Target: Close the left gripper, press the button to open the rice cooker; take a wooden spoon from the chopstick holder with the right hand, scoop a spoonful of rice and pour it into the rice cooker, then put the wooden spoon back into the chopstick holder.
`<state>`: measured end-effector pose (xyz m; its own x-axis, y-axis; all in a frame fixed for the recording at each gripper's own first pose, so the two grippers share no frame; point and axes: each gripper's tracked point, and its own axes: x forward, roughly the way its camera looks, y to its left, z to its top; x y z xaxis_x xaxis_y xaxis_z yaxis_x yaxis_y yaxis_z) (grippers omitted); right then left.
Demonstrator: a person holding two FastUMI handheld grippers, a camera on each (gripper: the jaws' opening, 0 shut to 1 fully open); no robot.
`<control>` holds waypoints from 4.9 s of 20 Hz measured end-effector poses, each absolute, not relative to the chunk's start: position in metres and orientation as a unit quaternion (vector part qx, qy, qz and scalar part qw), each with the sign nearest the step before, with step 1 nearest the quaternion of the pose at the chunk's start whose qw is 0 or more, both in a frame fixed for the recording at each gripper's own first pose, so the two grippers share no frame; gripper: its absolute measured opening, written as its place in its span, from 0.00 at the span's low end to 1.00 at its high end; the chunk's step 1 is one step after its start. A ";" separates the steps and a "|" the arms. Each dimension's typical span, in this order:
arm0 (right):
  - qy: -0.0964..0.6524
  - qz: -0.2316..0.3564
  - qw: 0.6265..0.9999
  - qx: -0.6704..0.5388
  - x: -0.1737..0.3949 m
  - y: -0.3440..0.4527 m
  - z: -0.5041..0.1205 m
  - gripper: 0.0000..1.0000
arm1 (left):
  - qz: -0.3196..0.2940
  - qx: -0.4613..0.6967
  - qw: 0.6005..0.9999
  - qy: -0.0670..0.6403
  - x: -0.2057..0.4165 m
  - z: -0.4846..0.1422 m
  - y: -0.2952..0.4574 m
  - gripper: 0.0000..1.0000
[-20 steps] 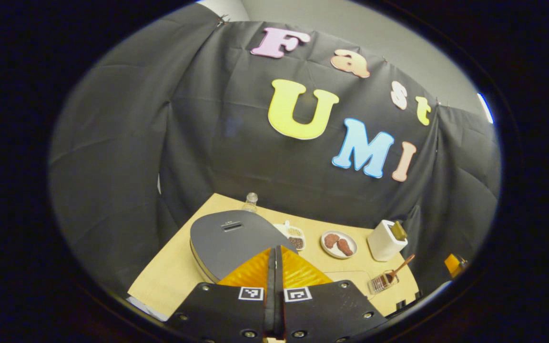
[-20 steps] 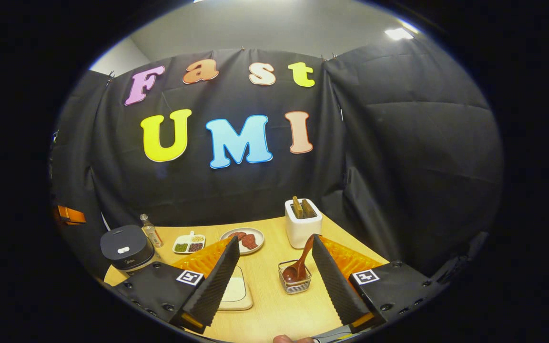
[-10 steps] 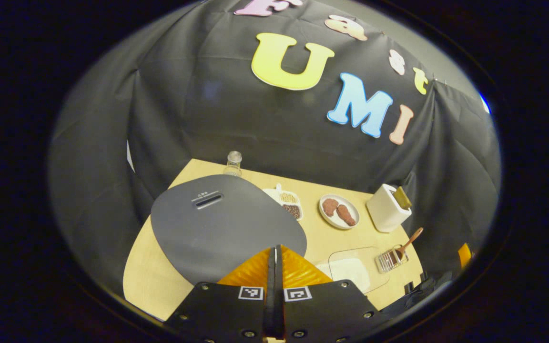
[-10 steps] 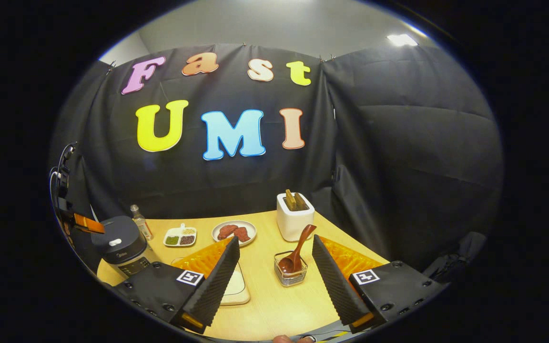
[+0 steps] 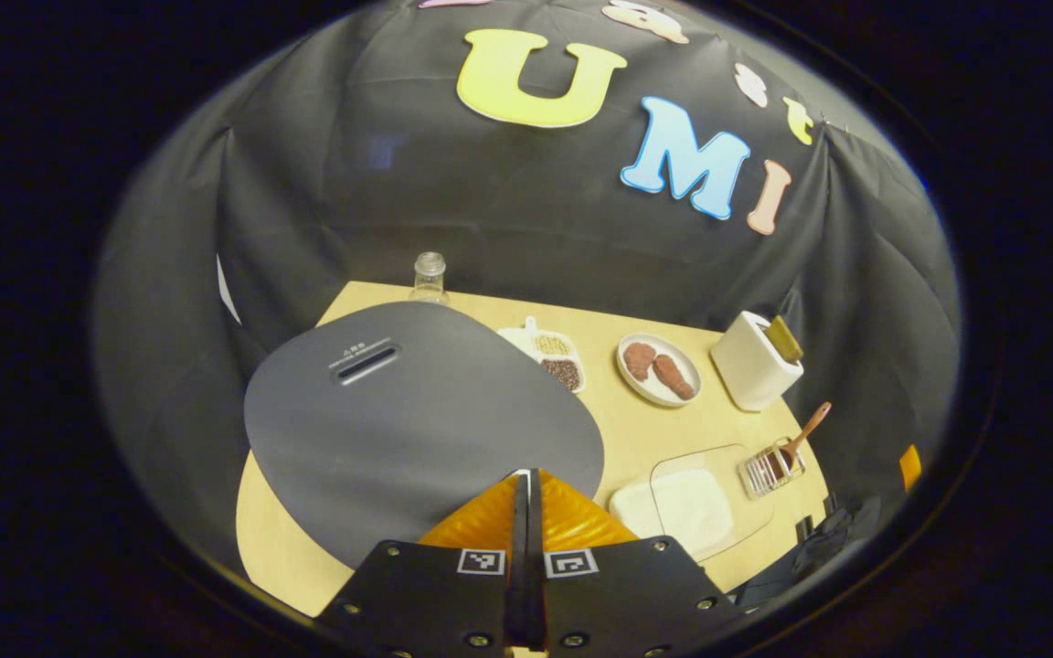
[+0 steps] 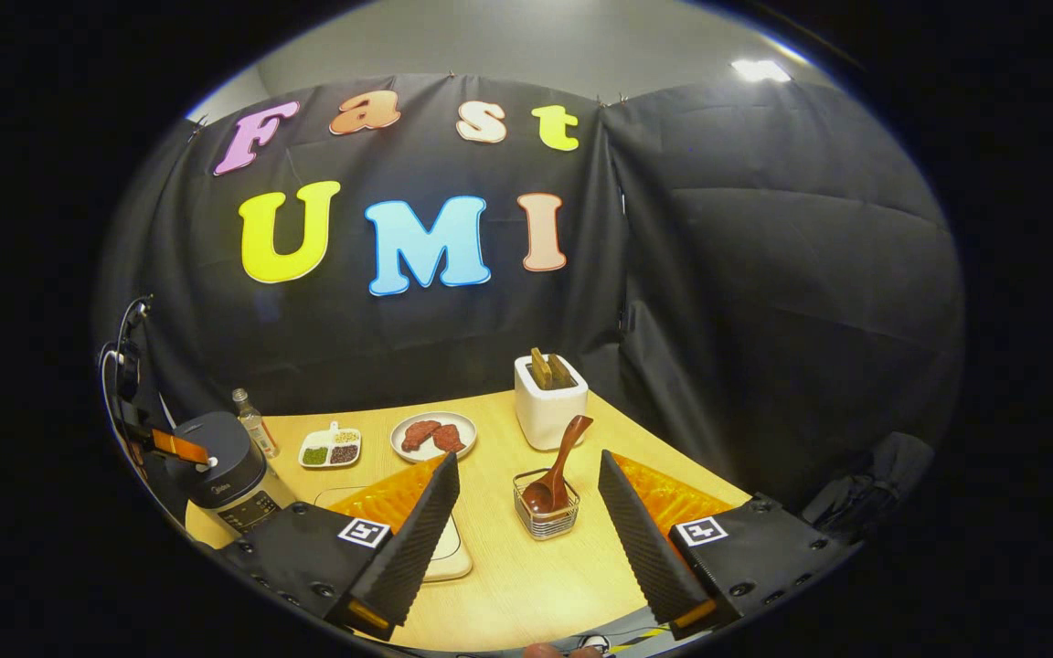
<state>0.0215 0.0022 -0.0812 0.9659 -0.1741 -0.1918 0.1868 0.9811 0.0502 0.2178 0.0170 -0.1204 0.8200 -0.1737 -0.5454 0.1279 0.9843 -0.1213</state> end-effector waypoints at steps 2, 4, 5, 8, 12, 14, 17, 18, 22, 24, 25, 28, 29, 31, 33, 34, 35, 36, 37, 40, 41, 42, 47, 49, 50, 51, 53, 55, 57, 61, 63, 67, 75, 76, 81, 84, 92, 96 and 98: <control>0.092 -0.094 0.991 0.030 0.022 0.003 -0.081 0.93 | -0.083 -0.036 0.950 0.297 0.215 -0.124 0.017 0.01; 0.092 -0.094 0.991 0.024 0.025 0.006 -0.083 0.93 | -0.086 -0.026 0.950 0.298 0.216 -0.126 0.017 0.02; 0.096 -0.091 0.991 0.023 0.026 0.008 -0.085 0.98 | -0.085 -0.024 0.948 0.305 0.216 -0.128 0.017 0.02; 0.106 -0.088 0.990 0.013 0.023 0.012 -0.090 0.98 | -0.096 -0.010 0.949 0.301 0.216 -0.129 0.013 0.04; 0.111 -0.098 0.989 0.008 0.021 0.005 -0.086 0.98 | -0.100 -0.011 0.952 0.290 0.215 -0.126 0.012 0.02; 0.103 -0.102 0.989 0.013 0.022 0.003 -0.078 0.98 | -0.091 -0.025 0.958 0.269 0.215 -0.120 0.015 0.02; 0.108 -0.094 0.990 0.016 0.030 0.011 -0.079 0.94 | -0.082 -0.042 0.968 0.234 0.207 -0.102 0.018 0.02; 0.108 -0.088 0.990 0.015 0.031 0.015 -0.078 0.94 | -0.079 -0.050 0.971 0.220 0.204 -0.093 0.017 0.02; 0.105 -0.066 0.992 0.009 0.041 0.033 -0.076 0.94 | -0.064 -0.040 0.989 0.127 0.189 -0.035 0.026 0.00; 0.104 -0.057 0.993 0.011 0.046 0.041 -0.075 0.94 | -0.056 -0.027 0.996 0.071 0.175 0.005 0.034 0.02; 0.103 -0.052 0.993 0.014 0.048 0.043 -0.074 0.94 | -0.055 -0.032 0.997 0.046 0.169 0.025 0.037 0.02; 0.099 -0.048 0.994 0.013 0.055 0.041 -0.070 0.98 | -0.068 -0.070 0.995 0.018 0.142 0.047 0.041 0.01; 0.098 -0.048 0.994 0.015 0.059 0.039 -0.068 0.98 | -0.062 -0.075 0.995 0.018 0.140 0.045 0.049 0.01; 0.100 -0.050 0.994 0.022 0.070 0.032 -0.067 0.94 | -0.043 -0.070 0.996 0.023 0.132 0.041 0.059 0.01; 0.104 -0.047 0.993 0.029 0.082 0.026 -0.069 0.98 | -0.036 -0.073 0.996 0.034 0.122 0.034 0.059 0.00; 0.106 -0.045 0.993 0.031 0.088 0.022 -0.068 0.94 | -0.037 -0.079 0.995 0.038 0.115 0.030 0.057 0.09; 0.109 -0.045 0.993 0.031 0.094 0.017 -0.069 0.98 | -0.042 -0.085 0.995 0.034 0.106 0.031 0.051 0.02; 0.113 -0.045 0.992 0.035 0.101 0.009 -0.070 0.98 | -0.041 -0.086 0.995 0.028 0.106 0.032 0.045 0.26; 0.114 -0.043 0.992 0.042 0.107 0.004 -0.069 0.98 | -0.032 -0.076 0.996 0.021 0.101 0.032 0.043 0.50; 0.129 -0.041 0.989 0.055 0.129 -0.012 -0.075 0.98 | -0.007 -0.032 0.999 0.012 0.101 0.029 0.031 0.98; 0.137 -0.038 0.988 0.060 0.137 -0.017 -0.078 0.98 | -0.003 -0.026 0.999 0.018 0.102 0.027 0.024 0.99; 0.146 -0.037 0.986 0.066 0.144 -0.021 -0.083 0.98 | 0.000 -0.026 0.999 0.021 0.102 0.026 0.016 0.98; 0.193 -0.038 0.975 0.099 0.176 -0.050 -0.109 0.98 | 0.018 -0.047 0.998 0.034 0.098 0.019 -0.008 0.98; 0.213 -0.035 0.969 0.124 0.186 -0.057 -0.121 0.98 | 0.011 -0.045 0.999 0.027 0.091 0.024 -0.023 0.99; 0.224 -0.034 0.965 0.129 0.191 -0.061 -0.128 0.98 | 0.008 -0.043 0.999 0.025 0.090 0.024 -0.030 0.98; 0.233 -0.036 0.963 0.132 0.197 -0.068 -0.134 0.98 | 0.006 -0.039 0.999 0.026 0.086 0.024 -0.037 0.99; 0.252 -0.035 0.958 0.135 0.207 -0.077 -0.149 0.98 | 0.021 -0.027 0.999 0.030 0.086 0.022 -0.038 0.99; 0.271 -0.032 0.951 0.146 0.221 -0.082 -0.165 0.98 | 0.035 -0.028 0.998 0.038 0.084 0.019 -0.041 0.98; 0.278 -0.032 0.946 0.164 0.234 -0.088 -0.178 0.94 | 0.048 -0.034 0.997 0.046 0.081 0.016 -0.045 0.96; 0.316 -0.034 0.924 0.213 0.251 -0.090 -0.214 0.94 | 0.078 -0.015 0.995 0.052 0.075 0.011 -0.043 0.98; 0.327 -0.031 0.919 0.218 0.260 -0.092 -0.226 0.98 | 0.085 -0.011 0.995 0.057 0.071 0.010 -0.044 0.99; 0.337 -0.021 0.915 0.220 0.283 -0.088 -0.242 0.92 | 0.101 -0.008 0.992 0.069 0.064 0.000 -0.046 0.99; 0.357 -0.018 0.901 0.246 0.292 -0.079 -0.255 0.31 | 0.122 -0.029 0.987 0.099 0.046 -0.025 -0.052 0.98; 0.358 -0.018 0.897 0.257 0.296 -0.078 -0.256 0.33 | 0.125 -0.030 0.987 0.100 0.044 -0.025 -0.051 0.99; 0.333 -0.027 0.907 0.256 0.288 -0.079 -0.247 0.20 | 0.137 -0.034 0.984 0.112 0.030 -0.035 -0.053 0.98; 0.307 -0.030 0.918 0.249 0.280 -0.078 -0.223 0.20 | 0.129 -0.059 0.984 0.108 0.025 -0.035 -0.054 0.99; 0.228 -0.017 0.947 0.225 0.249 -0.055 -0.125 0.17 | 0.085 -0.053 0.991 0.083 0.032 -0.022 -0.028 0.98; 0.207 0.012 0.954 0.215 0.233 -0.016 -0.089 0.20 | 0.073 -0.064 0.992 0.077 0.030 -0.027 -0.008 0.98; 0.202 0.033 0.955 0.212 0.227 0.010 -0.078 0.17 | 0.069 -0.076 0.992 0.077 0.030 -0.033 0.004 0.98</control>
